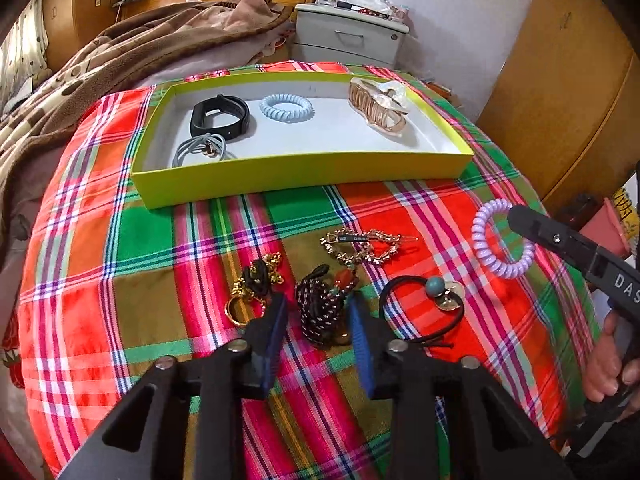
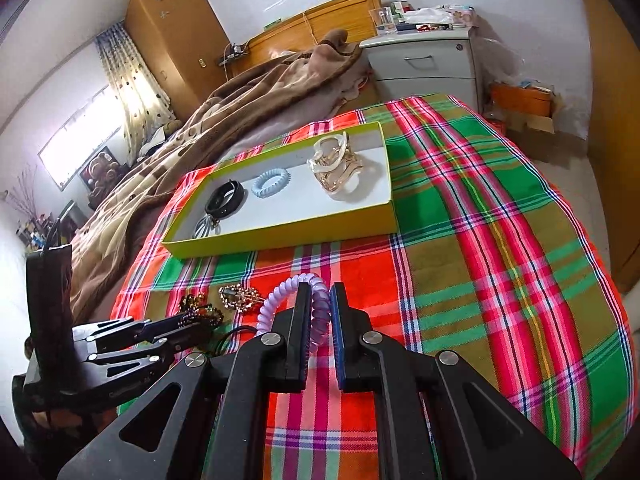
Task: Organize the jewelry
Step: 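Grasp the dark beaded bracelet with the left tool, then carry the purple coil over the tray with the right tool while the left tool carries the bracelet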
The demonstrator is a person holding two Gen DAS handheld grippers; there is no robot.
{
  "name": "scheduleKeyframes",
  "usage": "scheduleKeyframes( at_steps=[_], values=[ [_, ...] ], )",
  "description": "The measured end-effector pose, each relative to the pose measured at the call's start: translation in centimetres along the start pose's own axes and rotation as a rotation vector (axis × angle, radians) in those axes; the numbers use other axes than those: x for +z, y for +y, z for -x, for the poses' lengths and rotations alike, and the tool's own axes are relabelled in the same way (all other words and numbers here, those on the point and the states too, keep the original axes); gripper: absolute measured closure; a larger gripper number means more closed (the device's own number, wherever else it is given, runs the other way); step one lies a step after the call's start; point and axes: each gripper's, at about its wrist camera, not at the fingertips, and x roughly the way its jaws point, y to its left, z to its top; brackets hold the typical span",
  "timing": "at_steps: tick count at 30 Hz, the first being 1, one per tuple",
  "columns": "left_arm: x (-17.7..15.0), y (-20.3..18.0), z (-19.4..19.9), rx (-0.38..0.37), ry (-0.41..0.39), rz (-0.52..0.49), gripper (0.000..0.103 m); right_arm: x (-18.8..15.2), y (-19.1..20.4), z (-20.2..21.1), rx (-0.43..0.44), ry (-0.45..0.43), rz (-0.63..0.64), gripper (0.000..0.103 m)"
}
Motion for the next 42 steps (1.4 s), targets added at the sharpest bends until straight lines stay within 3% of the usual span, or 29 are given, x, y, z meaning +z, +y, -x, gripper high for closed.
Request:
scheduleKeyframes(
  at_steps=[10, 26, 42],
  values=[
    [0.0, -0.1, 0.2, 0.001, -0.005, -0.004, 0.083, 0.2, 0.2, -0.1, -0.001, 0.001, 0.001, 0.093],
    [1.2, 0.6, 2.8, -0.021, -0.065, 0.031, 0.083, 1.3, 0.7, 0.7, -0.003, -0.030, 0.003, 0.093],
    [7.4, 2.9, 2.8, -0.033, -0.125, 0.051, 0.083, 5.3, 2.1, -2.0, -0.026, -0.052, 0.022, 0.093]
  ],
)
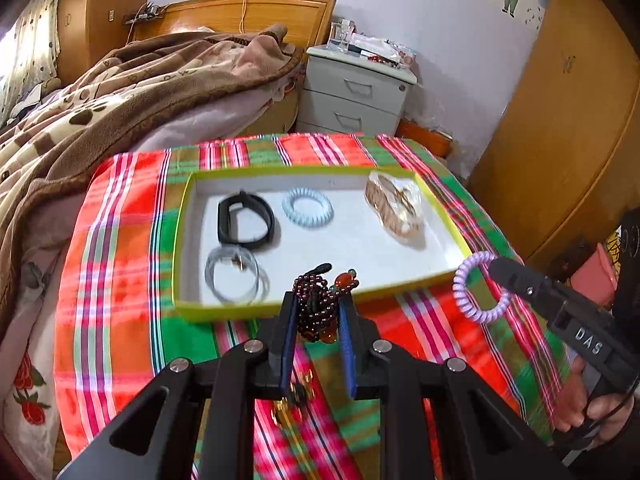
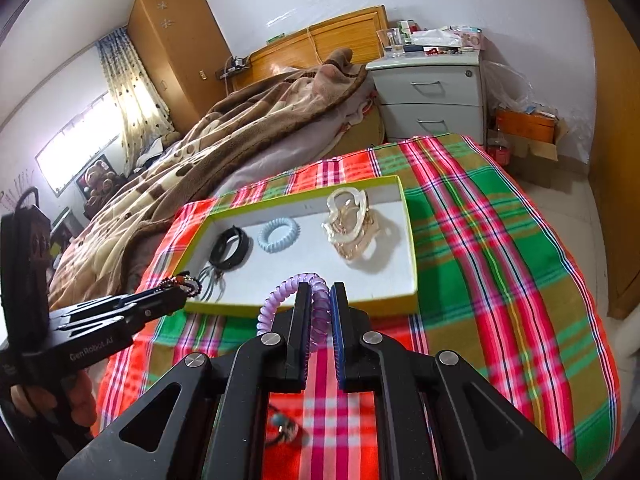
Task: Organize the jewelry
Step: 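Carry the purple coil over the tray with the right tool while the left tool carries the bracelet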
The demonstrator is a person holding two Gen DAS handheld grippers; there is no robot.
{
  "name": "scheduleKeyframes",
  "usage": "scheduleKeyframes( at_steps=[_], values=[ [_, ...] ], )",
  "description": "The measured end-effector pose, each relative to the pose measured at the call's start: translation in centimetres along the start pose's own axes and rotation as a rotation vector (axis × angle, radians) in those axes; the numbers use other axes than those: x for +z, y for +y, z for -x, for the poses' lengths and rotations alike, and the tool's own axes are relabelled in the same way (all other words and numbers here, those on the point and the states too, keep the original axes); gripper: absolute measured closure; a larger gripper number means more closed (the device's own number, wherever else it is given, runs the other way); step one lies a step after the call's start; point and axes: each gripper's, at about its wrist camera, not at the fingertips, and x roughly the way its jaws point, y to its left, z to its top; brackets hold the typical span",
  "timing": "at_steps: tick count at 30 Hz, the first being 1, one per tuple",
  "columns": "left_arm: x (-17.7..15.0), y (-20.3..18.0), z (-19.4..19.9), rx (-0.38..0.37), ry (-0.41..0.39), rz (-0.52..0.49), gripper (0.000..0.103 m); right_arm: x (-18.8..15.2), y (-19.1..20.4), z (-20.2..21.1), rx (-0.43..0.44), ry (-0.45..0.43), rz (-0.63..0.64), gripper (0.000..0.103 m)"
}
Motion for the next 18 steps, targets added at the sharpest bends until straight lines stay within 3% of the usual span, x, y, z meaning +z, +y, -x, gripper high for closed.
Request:
scheduleKeyframes(
  at_steps=[8, 18],
  values=[
    [2.7, 1.0, -2.3, -0.014, 0.013, 0.013, 0.083, 1.7, 0.3, -3.4, -0.015, 0.029, -0.005, 0.093],
    [4.4, 1.2, -6.2, -0.007, 0.051, 0.007, 0.083, 2.2, 1.3, -7.3, -0.041, 0.081, 0.076, 0.093]
  ],
)
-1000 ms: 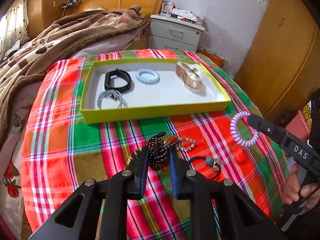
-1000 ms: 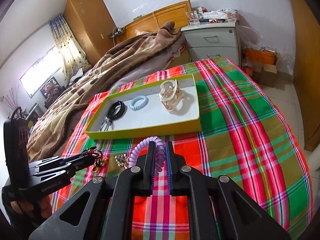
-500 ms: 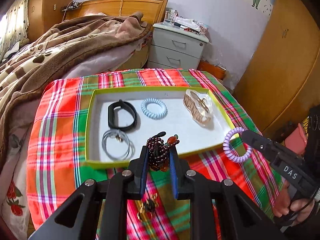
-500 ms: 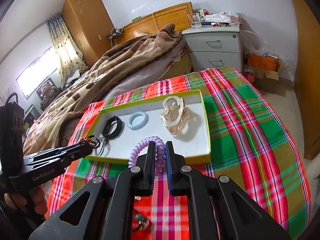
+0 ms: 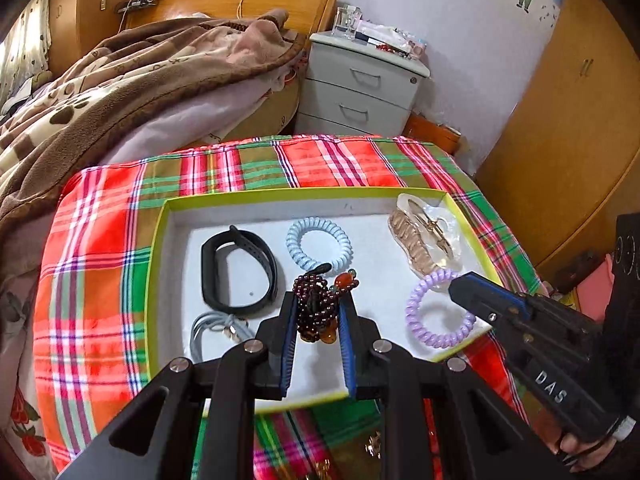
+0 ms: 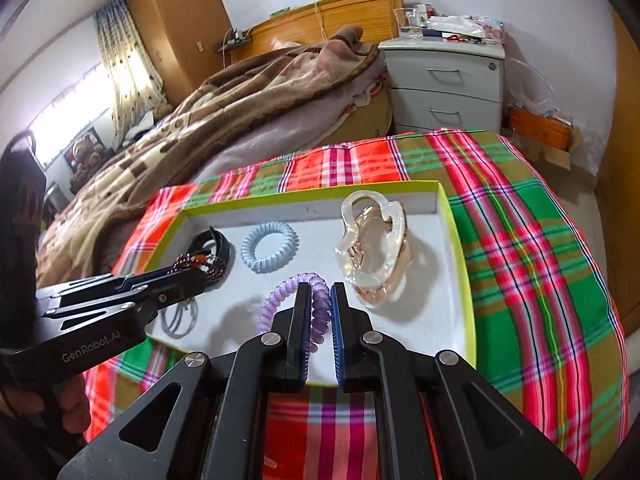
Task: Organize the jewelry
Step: 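Carry the purple coil over the tray with the right tool while the left tool carries the bracelet, then open the left tool to drop the bracelet in the tray while the right tool drops the purple coil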
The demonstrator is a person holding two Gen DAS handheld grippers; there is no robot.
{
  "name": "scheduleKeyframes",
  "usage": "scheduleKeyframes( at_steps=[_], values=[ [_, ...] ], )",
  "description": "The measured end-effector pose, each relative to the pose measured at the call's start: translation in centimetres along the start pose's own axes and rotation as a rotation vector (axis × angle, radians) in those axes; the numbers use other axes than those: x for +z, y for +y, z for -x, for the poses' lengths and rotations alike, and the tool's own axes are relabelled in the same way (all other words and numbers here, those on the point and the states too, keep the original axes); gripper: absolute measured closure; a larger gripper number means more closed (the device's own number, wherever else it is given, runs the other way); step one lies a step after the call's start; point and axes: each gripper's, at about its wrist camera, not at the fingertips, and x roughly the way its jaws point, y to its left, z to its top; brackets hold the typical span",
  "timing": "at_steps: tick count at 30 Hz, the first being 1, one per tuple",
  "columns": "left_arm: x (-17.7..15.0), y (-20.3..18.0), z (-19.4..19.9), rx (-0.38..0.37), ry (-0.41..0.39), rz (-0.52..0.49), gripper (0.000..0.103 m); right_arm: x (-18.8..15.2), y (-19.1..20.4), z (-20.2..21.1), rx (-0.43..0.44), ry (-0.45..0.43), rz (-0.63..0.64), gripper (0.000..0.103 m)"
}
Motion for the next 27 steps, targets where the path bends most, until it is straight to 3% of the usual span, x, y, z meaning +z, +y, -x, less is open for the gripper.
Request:
scheduleKeyframes(
  at_steps=[27],
  values=[
    [-0.5, -0.2, -3.6, 0.022, 0.064, -0.013, 0.082, -0.3, -0.7, -3.1, -0.065, 0.093, 0.055, 0.093]
  ],
)
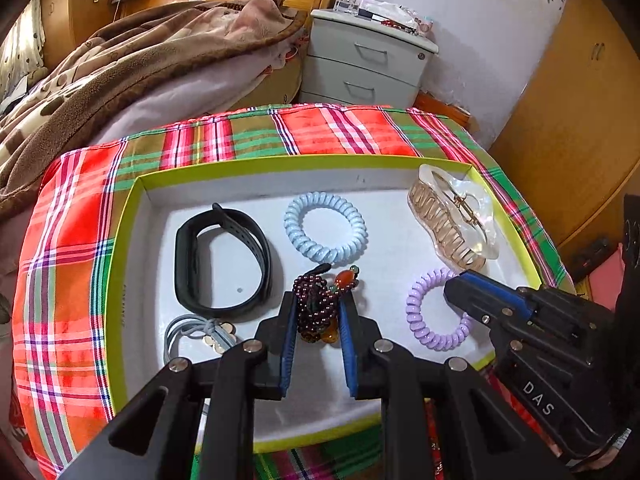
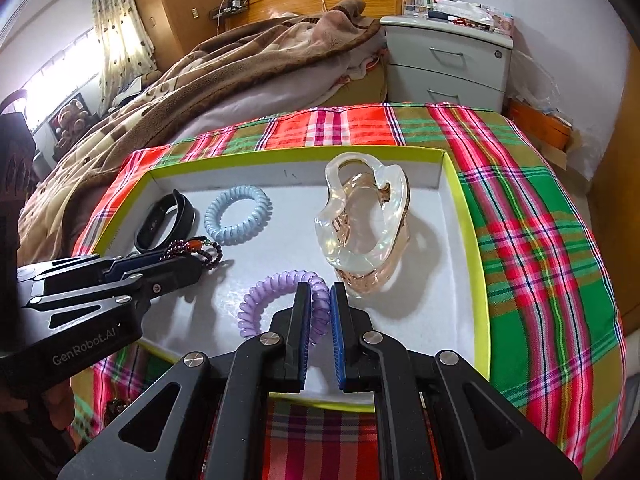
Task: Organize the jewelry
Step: 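Open the left tool to drop the bracelet in the tray while the right tool drops the purple coil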
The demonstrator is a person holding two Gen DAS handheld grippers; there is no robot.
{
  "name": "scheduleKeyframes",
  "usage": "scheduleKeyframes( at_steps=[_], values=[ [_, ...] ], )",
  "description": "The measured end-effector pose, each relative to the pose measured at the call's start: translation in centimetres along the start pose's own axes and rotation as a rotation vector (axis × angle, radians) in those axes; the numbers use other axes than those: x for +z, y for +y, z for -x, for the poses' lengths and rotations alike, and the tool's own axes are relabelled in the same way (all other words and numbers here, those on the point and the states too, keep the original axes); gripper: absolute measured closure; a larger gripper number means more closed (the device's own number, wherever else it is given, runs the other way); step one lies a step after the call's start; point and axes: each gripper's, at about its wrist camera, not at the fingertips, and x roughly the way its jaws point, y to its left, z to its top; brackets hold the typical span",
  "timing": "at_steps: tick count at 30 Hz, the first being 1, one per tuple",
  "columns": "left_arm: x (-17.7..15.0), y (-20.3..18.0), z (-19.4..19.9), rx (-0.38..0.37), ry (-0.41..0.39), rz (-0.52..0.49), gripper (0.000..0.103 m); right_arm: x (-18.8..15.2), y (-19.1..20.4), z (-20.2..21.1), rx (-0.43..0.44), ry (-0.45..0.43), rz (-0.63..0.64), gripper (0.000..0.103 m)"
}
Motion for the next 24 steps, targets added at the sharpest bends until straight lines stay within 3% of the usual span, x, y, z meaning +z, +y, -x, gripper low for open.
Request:
scheduleKeyframes(
  at_steps=[7, 20, 24],
  values=[
    [-0.01, 0.07, 0.03, 0.012, 0.002, 0.001, 0.081, -0.09, 0.09, 0.10, -0.002, 0.002, -0.004, 0.093],
    [-0.06, -0.06, 0.53, 0.019, -0.012, 0.001, 0.066, -0.19, -0.61, 0.52, 0.016, -0.016, -0.043, 0.089],
    [0.03, -0.03, 0.95, 0.022, -0.020, 0.009, 0.065, -0.24, -0.61, 0.86, 0.024, -0.024, -0.052, 0.089]
  ],
)
